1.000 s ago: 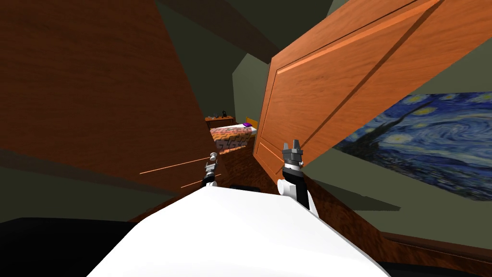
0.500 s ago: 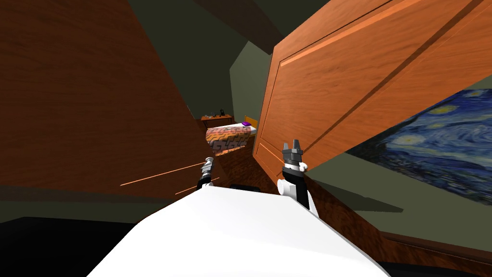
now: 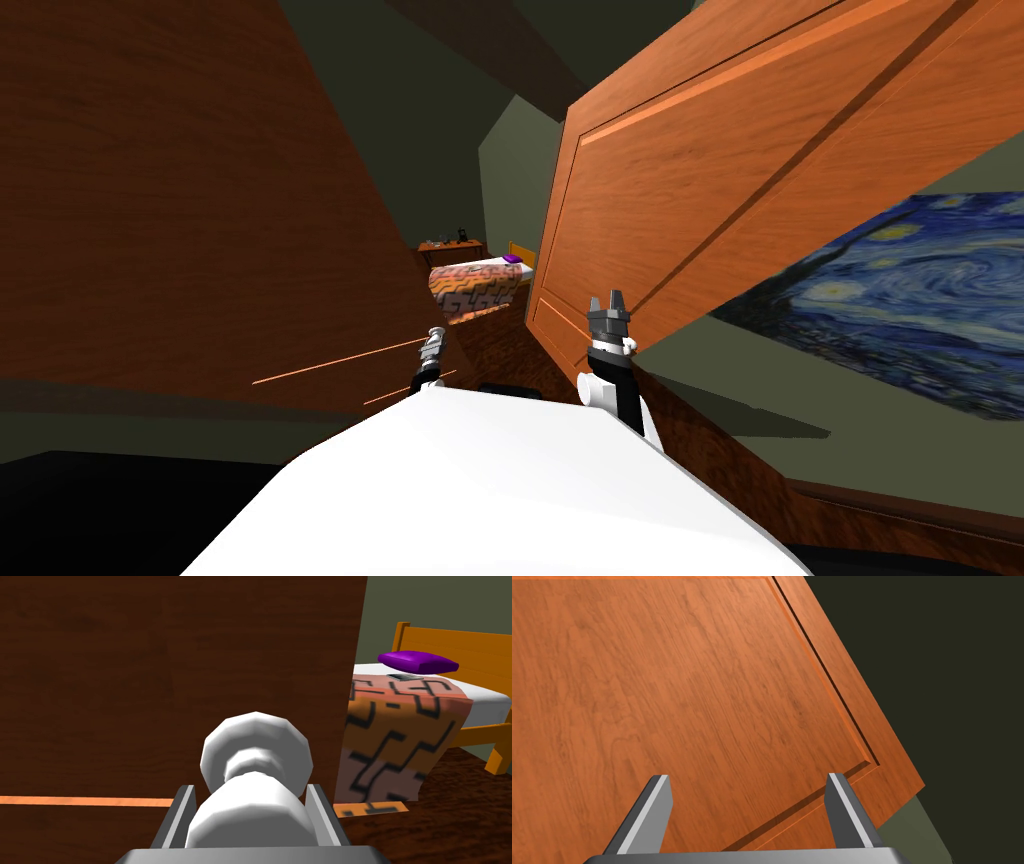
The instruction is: Pull the door open
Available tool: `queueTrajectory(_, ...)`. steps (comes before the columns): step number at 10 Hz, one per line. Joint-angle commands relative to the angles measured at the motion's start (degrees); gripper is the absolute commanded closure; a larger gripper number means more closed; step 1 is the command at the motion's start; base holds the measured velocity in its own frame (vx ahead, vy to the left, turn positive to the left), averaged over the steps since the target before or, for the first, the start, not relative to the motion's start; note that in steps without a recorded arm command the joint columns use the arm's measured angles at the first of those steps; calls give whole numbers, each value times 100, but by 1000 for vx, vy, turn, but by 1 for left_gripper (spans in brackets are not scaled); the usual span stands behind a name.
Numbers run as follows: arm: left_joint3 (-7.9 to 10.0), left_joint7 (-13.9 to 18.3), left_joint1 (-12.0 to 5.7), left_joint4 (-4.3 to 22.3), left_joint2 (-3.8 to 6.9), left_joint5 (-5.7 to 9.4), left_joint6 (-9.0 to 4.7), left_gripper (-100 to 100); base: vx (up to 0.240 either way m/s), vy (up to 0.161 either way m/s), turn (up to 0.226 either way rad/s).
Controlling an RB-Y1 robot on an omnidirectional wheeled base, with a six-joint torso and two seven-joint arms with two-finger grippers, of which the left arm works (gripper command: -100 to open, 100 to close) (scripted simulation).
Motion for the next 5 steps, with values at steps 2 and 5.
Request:
queueTrajectory(2, -154, 159, 65, -43, 103, -63, -43, 100, -181, 30, -120)
queueTrajectory(5, -366, 378, 155, -102, 244, -150, -102, 100, -196, 0, -103)
